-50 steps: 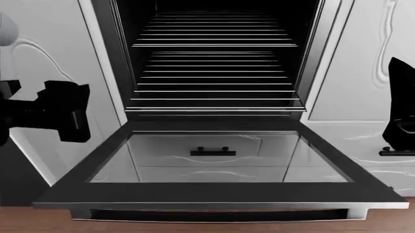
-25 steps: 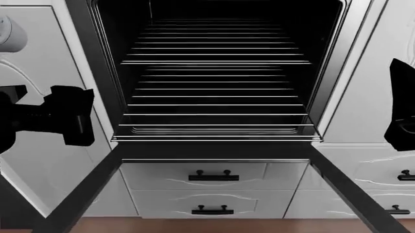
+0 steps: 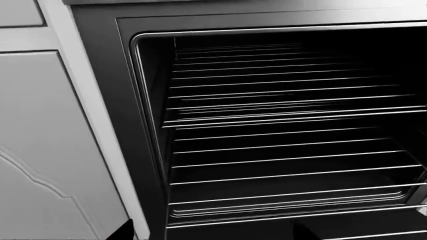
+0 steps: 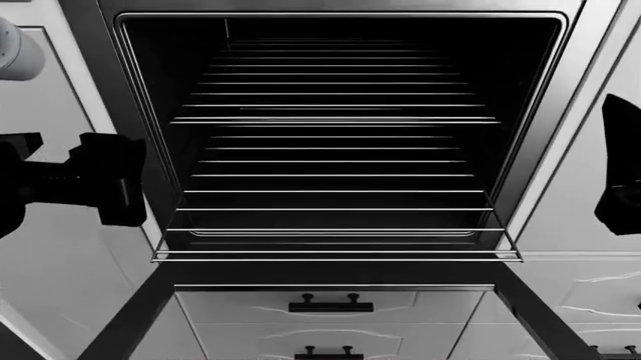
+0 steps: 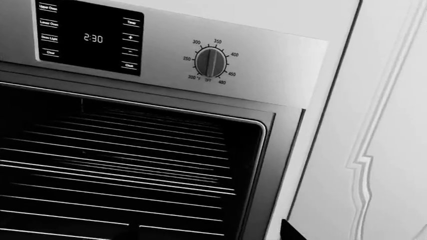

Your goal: Fully slide the bottom oven rack out.

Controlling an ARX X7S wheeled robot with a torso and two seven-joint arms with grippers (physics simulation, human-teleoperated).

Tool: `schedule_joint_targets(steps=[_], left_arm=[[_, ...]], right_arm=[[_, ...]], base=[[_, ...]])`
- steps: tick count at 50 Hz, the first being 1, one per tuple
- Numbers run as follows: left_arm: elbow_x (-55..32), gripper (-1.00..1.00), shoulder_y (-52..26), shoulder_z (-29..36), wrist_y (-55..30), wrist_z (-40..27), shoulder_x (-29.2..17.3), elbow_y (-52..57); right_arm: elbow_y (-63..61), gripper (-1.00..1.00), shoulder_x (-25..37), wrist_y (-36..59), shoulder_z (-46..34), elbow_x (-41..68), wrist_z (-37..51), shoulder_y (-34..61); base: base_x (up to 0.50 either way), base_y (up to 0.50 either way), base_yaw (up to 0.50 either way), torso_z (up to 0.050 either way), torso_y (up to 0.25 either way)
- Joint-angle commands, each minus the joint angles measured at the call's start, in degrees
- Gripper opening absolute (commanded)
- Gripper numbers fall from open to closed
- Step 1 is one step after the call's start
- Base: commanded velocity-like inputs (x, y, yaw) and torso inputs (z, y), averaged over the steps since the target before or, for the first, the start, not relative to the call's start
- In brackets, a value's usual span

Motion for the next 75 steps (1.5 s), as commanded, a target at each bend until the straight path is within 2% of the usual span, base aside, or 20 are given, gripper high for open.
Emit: schedule_joint_targets(steps=[1, 7, 11, 18, 30, 45, 75], left_arm=[[-3.42, 1.0, -1.16, 1.13, 0.67, -0.43, 0.04, -1.0], [-9.34, 1.0, -4.19, 3.21, 0.81, -3.29, 0.05, -3.36], [-12.92, 1.0, -7.35, 4.53, 0.36, -5.77, -0.15, -4.03], [-16.34, 1.0, -10.0, 6.2, 1.88, -7.39, -0.49, -3.37], [-17.38, 1.0, -13.36, 9.12, 1.97, -7.22, 0.25, -3.92], [-17.46, 1.0, -17.61, 11.76, 1.3, -6.8, 1.07, -5.7], [-15.87, 1.0, -18.13, 14.37, 3.39, -3.7, 0.84, -3.86]], right_arm=[[2.24, 1.0, -1.06, 0.5, -3.46, 4.1, 2.45, 4.83], [8.53, 1.0, -6.69, 3.85, -13.11, 13.34, 10.3, 18.49], [10.26, 1.0, -7.69, 1.81, -15.7, 17.17, 12.13, 21.82], [10.55, 1.0, -7.05, 1.97, -17.11, 17.46, 12.19, 23.44], [10.86, 1.0, -7.29, 2.05, -20.11, 17.37, 11.99, 26.13], [11.95, 1.0, -7.95, 1.82, -23.15, 18.18, 12.26, 29.49], [11.24, 1.0, -5.45, 0.9, -25.68, 16.55, 9.24, 30.59]], base=[[0.0, 0.0, 0.0, 0.0, 0.0], [0.0, 0.0, 0.0, 0.0, 0.0], [0.0, 0.0, 0.0, 0.0, 0.0], [0.0, 0.0, 0.0, 0.0, 0.0], [0.0, 0.0, 0.0, 0.0, -0.097], [0.0, 0.0, 0.0, 0.0, -0.21], [0.0, 0.0, 0.0, 0.0, -0.214]])
